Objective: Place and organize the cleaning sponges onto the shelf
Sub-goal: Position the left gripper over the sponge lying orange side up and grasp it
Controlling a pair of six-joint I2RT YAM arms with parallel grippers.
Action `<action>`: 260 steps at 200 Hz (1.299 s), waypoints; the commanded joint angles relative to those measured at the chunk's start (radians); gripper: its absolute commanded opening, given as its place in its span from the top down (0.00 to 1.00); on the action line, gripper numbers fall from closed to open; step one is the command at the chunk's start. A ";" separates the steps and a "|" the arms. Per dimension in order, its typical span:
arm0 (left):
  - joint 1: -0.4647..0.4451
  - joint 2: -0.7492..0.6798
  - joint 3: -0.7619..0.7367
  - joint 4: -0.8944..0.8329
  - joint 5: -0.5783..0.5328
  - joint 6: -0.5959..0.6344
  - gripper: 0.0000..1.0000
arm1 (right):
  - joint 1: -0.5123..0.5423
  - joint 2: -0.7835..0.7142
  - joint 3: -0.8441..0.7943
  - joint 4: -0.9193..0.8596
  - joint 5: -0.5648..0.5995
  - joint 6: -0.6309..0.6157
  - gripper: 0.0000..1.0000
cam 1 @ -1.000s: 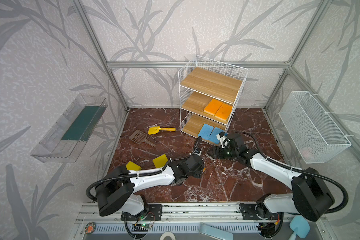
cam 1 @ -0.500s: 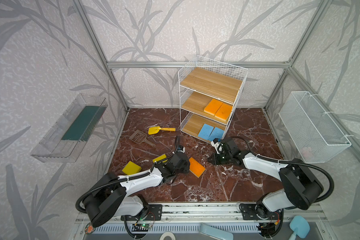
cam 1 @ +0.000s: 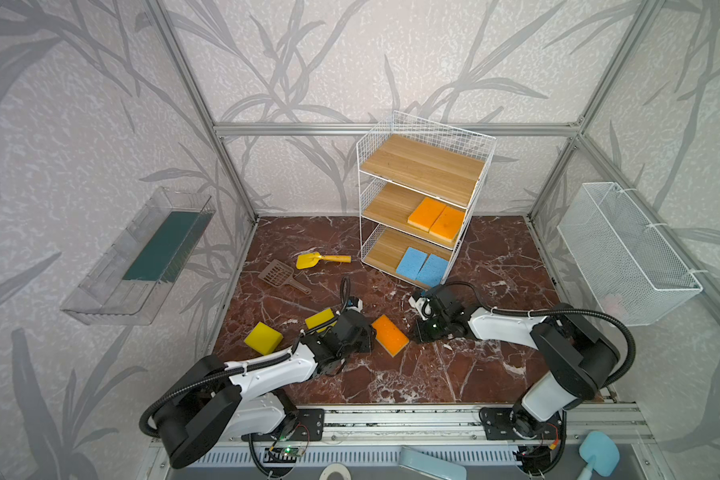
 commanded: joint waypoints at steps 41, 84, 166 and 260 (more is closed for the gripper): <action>0.025 -0.267 -0.111 -0.105 -0.159 -0.092 0.55 | 0.149 0.074 0.119 0.028 -0.008 0.048 0.94; 0.052 -0.324 -0.132 -0.145 -0.109 -0.094 0.55 | 0.158 0.146 0.159 0.054 -0.045 0.071 0.94; 0.054 -0.190 -0.129 -0.019 -0.041 -0.117 0.56 | 0.096 -0.003 0.158 -0.063 0.037 -0.005 0.84; 0.052 -0.033 -0.156 0.204 0.029 -0.196 0.48 | -0.007 -0.098 0.135 -0.109 0.054 -0.053 0.49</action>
